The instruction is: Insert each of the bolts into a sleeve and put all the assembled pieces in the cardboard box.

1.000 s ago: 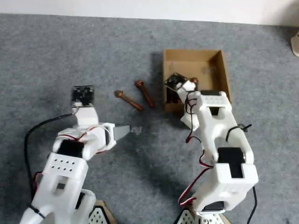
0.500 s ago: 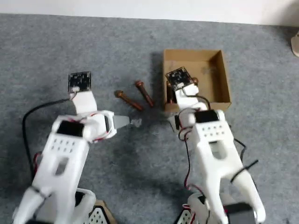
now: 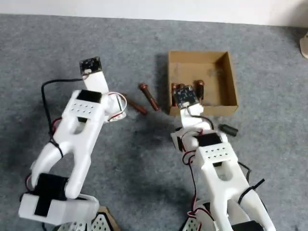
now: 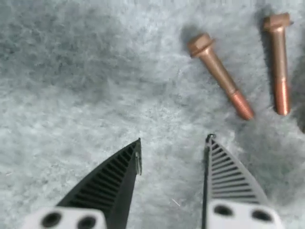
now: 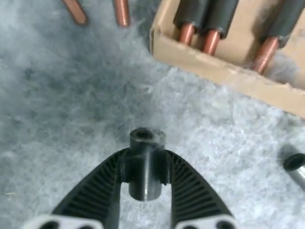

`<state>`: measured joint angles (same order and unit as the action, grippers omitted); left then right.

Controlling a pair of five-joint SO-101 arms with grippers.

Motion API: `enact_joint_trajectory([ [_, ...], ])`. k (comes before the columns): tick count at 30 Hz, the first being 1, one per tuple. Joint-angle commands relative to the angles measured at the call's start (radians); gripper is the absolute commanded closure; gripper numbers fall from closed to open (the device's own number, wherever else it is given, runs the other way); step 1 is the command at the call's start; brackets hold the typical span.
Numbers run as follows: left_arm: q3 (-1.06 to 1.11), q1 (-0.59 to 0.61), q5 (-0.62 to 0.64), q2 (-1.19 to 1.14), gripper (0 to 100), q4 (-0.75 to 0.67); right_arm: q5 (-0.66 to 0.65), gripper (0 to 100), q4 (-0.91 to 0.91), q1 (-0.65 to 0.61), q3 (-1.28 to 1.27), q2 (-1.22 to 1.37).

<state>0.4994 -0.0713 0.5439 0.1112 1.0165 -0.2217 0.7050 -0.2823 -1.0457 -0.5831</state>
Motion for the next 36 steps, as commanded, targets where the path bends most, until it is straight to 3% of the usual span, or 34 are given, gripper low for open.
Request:
enact_joint_trajectory([
  [1,-0.047,-0.024,0.072,-0.005,80,-0.021,0.009,99.3,-0.064,0.016,-0.005,-0.045],
  [4,-0.048,-0.022,0.212,-0.033,80,-0.084,0.009,99.3,-0.084,0.028,-0.008,-0.041],
  [15,-0.050,-0.047,0.479,-0.073,80,-0.305,0.003,99.3,-0.137,0.027,-0.065,-0.045],
  [23,-0.059,-0.107,0.511,-0.229,81,-0.387,0.003,99.3,-0.137,0.027,-0.067,-0.045],
  [27,-0.130,-0.102,0.519,-0.338,81,-0.358,0.003,99.3,-0.137,0.027,-0.067,-0.045],
  [36,-0.209,0.007,0.520,-0.409,81,-0.344,0.002,99.3,-0.137,0.027,-0.067,-0.045],
])
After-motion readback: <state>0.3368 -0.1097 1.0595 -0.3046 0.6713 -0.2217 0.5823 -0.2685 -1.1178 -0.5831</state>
